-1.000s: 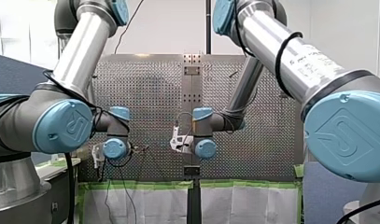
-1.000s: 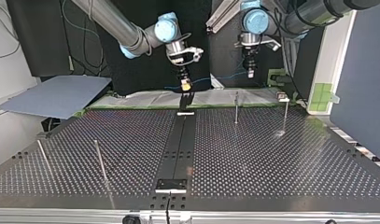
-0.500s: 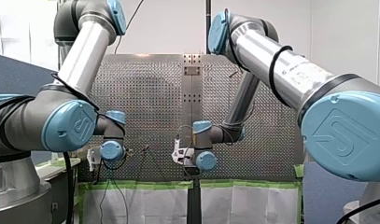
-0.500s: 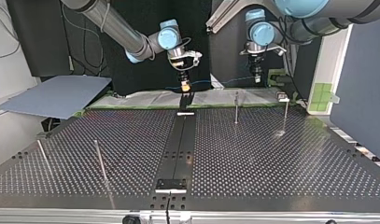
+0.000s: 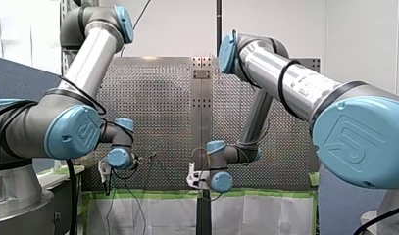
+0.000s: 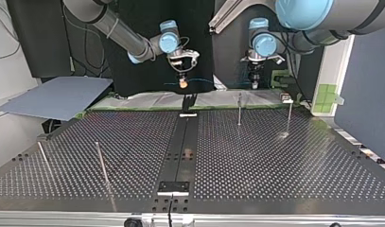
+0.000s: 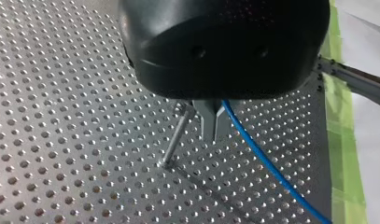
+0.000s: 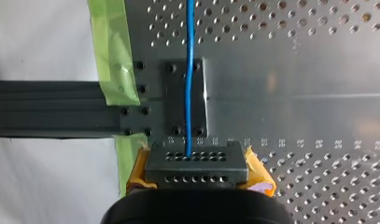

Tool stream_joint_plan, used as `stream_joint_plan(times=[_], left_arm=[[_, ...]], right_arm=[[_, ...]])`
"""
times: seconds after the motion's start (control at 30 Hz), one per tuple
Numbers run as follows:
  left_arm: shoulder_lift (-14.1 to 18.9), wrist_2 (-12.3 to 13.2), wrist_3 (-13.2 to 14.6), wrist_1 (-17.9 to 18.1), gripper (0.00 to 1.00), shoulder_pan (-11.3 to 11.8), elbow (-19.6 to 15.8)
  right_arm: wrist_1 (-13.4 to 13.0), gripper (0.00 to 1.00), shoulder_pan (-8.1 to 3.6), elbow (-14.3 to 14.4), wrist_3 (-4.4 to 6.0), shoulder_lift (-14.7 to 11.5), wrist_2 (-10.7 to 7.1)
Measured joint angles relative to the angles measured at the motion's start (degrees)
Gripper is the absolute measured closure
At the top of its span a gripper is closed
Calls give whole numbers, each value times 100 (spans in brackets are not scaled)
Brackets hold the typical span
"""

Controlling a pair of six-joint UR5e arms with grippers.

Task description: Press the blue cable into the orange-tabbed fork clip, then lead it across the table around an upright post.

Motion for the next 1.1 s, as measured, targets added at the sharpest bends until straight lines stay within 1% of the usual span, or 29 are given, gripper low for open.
stream_joint_plan(times=[0.2, 0.3, 0.43, 0.53, 0.63, 0.8, 0.97, 1.1], left_arm=[[-58, 79, -67, 40, 100, 28, 83], [-60, 98, -73, 75, 100, 35, 95], [-61, 105, -88, 85, 100, 45, 130], [-62, 123, -111, 51, 100, 52, 168], [-62, 135, -118, -68, 100, 59, 256], [-62, 116, -94, -332, 100, 76, 416], [-66, -23, -36, -595, 100, 104, 450], [-68, -28, -35, -684, 100, 133, 454]], right_arm=[[46, 100, -105, -68, -43, 7, -5], [60, 100, -141, -142, -86, 6, -26], [73, 100, -162, -281, -126, 7, -136], [153, 100, -168, -405, -155, 6, -192], [247, 100, -178, -485, -193, 6, -208], [332, 100, -201, -521, -220, 6, -214], [363, 100, -239, -524, -244, 8, -218], [382, 100, -286, -525, -250, 9, -222]])
